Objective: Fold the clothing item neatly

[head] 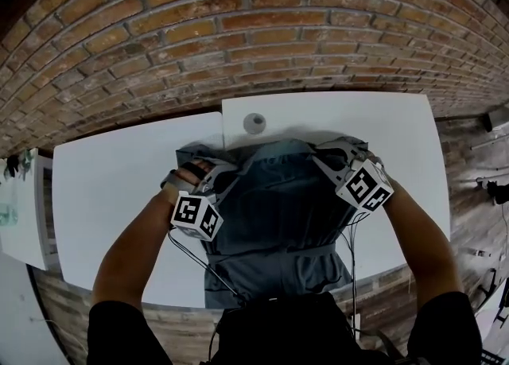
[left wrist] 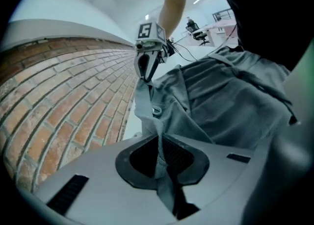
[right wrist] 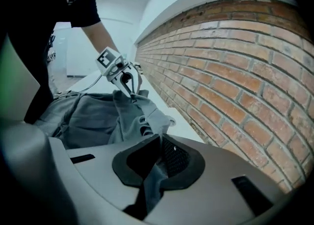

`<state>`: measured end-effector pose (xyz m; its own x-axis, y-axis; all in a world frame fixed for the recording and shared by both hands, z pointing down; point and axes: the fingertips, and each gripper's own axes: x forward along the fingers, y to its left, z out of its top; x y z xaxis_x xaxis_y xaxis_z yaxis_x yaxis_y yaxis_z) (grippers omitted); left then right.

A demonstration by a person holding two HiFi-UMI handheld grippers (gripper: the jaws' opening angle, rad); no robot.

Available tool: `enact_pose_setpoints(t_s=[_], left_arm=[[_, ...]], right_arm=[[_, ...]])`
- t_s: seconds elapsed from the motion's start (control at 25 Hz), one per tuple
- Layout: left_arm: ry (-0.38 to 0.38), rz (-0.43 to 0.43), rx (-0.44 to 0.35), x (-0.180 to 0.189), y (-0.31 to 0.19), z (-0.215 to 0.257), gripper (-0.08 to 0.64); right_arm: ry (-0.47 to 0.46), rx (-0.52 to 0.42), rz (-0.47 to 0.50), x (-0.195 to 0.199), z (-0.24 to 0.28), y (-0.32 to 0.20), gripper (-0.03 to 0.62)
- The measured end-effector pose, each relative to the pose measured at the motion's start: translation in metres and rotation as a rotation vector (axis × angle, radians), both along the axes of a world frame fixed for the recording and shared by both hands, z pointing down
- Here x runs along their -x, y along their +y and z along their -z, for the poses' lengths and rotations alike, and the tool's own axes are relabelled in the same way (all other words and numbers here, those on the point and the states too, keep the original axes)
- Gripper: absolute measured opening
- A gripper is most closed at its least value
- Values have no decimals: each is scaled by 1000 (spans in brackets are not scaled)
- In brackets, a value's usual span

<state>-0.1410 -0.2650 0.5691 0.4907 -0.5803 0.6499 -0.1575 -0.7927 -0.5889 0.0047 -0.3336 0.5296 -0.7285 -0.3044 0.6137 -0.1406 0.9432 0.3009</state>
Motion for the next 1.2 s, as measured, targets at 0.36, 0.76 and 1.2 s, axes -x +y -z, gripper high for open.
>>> enact_pose_setpoints(t_s=[0.36, 0.76, 1.2], left_arm=[[-63, -21, 257, 14, 22, -44, 171], [418, 290, 419, 24, 2, 12, 207], [348, 453, 578, -12, -18, -32, 20]], right_arm=[[231, 269, 131, -27, -55, 48, 132], [-113, 393, -106, -5, -7, 18, 86], [84, 419, -194, 13, -68, 23, 3]])
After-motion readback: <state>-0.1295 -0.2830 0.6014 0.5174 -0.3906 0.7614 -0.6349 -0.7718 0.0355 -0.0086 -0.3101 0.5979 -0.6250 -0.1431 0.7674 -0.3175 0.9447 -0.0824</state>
